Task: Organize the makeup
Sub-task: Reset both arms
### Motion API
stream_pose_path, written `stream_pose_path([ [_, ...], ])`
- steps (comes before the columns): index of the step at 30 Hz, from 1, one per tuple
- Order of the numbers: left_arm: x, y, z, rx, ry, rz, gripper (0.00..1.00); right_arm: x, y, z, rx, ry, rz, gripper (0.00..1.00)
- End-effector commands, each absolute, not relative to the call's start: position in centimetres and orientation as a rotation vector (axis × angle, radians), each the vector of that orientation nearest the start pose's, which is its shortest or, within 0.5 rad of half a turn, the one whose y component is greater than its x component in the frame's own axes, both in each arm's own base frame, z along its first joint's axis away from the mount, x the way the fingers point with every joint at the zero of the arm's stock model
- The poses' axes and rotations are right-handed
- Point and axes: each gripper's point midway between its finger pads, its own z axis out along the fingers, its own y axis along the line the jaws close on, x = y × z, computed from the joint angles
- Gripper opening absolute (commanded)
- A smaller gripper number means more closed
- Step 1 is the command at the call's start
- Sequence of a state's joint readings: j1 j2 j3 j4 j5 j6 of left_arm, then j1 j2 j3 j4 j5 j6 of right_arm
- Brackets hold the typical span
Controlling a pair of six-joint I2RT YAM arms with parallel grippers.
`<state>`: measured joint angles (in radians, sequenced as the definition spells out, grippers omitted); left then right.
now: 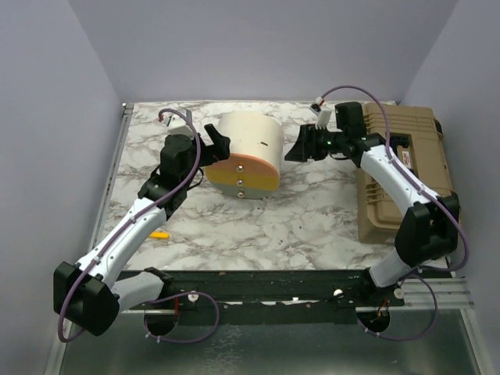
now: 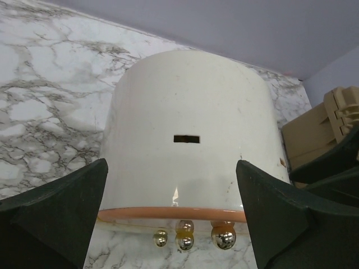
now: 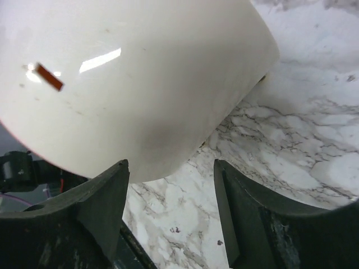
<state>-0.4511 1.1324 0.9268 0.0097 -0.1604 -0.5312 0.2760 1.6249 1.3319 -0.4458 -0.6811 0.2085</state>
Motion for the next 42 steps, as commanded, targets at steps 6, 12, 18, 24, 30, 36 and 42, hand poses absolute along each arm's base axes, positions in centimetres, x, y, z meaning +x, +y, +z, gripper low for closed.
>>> stream_pose_path([
  [6,35.8,-8.5,31.6,-0.447,1.662,-0.201,0.99,38.2,17.8,26.8,-0.307,2.042,0.636,0.76],
  [12,34.0,-3.6,31.3,-0.695,1.559,-0.038,0.99,38.2,13.6,30.0,-0.146,1.845,0.419,0.92],
  [18,33.2,-2.8,31.2,-0.647,1.572,0.03,0.99,37.0,12.0,31.2,-0.076,1.751,0.38,1.0],
  [24,33.3,-3.0,30.2,-0.574,1.642,0.087,0.99,36.3,9.0,30.6,0.107,1.753,0.282,1.0],
  [30,33.4,-2.1,30.9,-0.604,1.622,0.145,0.99,34.9,8.6,31.6,0.109,1.705,0.295,1.0],
  [36,33.2,-1.9,30.9,-0.564,1.645,0.213,0.99,34.3,8.2,31.3,0.104,1.725,0.272,1.0],
  [42,33.7,-2.2,31.3,-0.542,1.655,0.223,0.99,34.4,9.0,31.0,0.102,1.724,0.321,1.0],
])
